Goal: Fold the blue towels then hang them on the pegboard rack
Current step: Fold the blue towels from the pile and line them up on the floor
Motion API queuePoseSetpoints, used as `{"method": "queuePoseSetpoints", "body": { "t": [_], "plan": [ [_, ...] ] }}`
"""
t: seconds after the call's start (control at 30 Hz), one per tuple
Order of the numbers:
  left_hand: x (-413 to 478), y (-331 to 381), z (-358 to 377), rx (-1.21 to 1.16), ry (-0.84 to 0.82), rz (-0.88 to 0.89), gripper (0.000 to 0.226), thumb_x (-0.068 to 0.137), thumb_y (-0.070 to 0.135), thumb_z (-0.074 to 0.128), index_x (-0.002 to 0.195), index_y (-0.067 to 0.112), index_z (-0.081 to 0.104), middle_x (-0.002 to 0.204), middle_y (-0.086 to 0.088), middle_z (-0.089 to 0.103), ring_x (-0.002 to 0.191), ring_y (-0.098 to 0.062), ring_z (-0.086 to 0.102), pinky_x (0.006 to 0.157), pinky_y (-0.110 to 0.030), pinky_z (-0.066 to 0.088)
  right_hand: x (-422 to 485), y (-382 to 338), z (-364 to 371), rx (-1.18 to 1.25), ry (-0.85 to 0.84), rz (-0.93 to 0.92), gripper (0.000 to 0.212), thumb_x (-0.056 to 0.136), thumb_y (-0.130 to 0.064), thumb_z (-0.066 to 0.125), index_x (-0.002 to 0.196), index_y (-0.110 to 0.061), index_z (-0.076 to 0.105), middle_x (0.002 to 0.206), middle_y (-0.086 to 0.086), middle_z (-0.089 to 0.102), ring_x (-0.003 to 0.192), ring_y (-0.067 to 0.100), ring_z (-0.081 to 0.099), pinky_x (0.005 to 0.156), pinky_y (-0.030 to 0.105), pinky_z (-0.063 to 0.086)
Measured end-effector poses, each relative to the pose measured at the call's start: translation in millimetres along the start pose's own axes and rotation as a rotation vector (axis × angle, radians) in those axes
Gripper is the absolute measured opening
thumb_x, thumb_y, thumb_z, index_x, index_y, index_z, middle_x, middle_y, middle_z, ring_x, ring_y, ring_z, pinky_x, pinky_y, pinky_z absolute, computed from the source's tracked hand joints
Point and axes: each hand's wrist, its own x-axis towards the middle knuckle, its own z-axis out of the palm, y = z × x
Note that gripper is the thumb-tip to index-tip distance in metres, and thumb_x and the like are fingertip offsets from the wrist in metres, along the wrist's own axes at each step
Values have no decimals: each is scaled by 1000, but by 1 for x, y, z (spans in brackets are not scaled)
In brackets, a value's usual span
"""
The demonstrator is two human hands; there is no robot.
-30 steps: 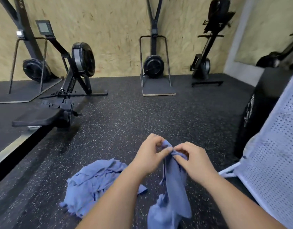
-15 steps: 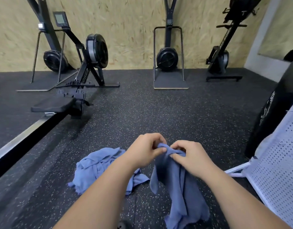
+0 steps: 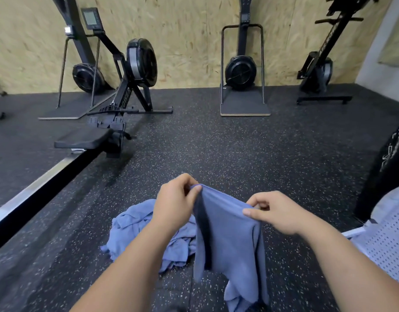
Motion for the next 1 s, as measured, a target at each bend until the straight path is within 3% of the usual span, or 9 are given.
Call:
{"method": "queuePoseSetpoints", "body": {
  "t": [0.07, 0.23, 0.37, 0.47, 0.53, 0.6, 0.7, 0.87, 1.0],
  "plan": [
    [13, -3, 0, 13, 66, -39, 21, 95, 35, 73, 78, 31, 60, 65, 16, 64, 66, -2, 59, 64, -28, 43, 7, 9, -15, -46, 52, 37, 13, 95, -36, 79, 87, -25, 76, 66, -10, 66, 59, 7, 46, 62, 30, 36],
    [42, -11, 8, 44, 141, -104, 19, 98, 37, 69, 81, 30, 61, 81, 10, 66, 81, -21, 64, 76, -38, 51, 18, 19, -44, -256, 287, 157, 18, 95, -41, 76, 80, -32, 73, 64, -5, 69, 50, 7, 52, 58, 30, 43],
    [52, -2, 20, -81, -50, -57, 9, 94, 29, 75, 96, 33, 67, 76, 15, 67, 76, -7, 63, 73, -29, 47, 31, 4, -35, -269, 395, 63, 18, 97, -37, 73, 79, -34, 69, 66, -8, 65, 56, 5, 53, 61, 31, 46],
    [50, 14, 34, -131, -263, 72, 37, 94, 31, 77, 127, 44, 65, 72, 13, 63, 68, -4, 57, 69, -23, 44, 43, -12, -14, -193, 344, -41, 12, 97, -38, 72, 86, -34, 71, 71, -8, 67, 64, 7, 57, 66, 34, 50],
    [48, 24, 44, -157, -367, 151, 41, 97, 31, 74, 134, 46, 64, 72, 19, 62, 67, -3, 55, 68, -20, 43, 48, -21, -2, -179, 299, -96, 10, 97, -38, 72, 88, -33, 71, 75, -9, 69, 69, 10, 62, 70, 35, 52],
    [47, 28, 51, -150, -392, 195, 28, 100, 31, 71, 126, 41, 70, 71, 23, 61, 66, 0, 54, 66, -19, 41, 52, -24, 3, -156, 282, -126, 9, 97, -37, 72, 89, -32, 71, 77, -10, 71, 72, 12, 64, 73, 37, 54],
    [49, 24, 52, -143, -396, 185, 5, 100, 32, 71, 101, 31, 76, 73, 15, 68, 66, -3, 58, 68, -26, 46, 55, -19, 0, -133, 287, -138, 7, 96, -37, 75, 89, -33, 74, 79, -9, 73, 75, 11, 66, 75, 38, 56],
    [53, 21, 44, -95, -214, 106, 9, 99, 29, 70, 92, 30, 74, 75, 14, 71, 71, -4, 63, 71, -26, 50, 55, -3, -7, -120, 188, -101, 4, 94, -32, 79, 94, -33, 75, 82, -8, 75, 72, 18, 69, 75, 41, 58],
    [62, 10, 31, -45, -76, -37, 11, 99, 28, 68, 90, 31, 74, 74, 19, 69, 71, -3, 64, 72, -27, 48, 46, 13, -27, -108, 263, -38, 7, 92, -33, 82, 89, -32, 76, 76, -3, 73, 62, 11, 57, 68, 41, 55]
  ]
}}
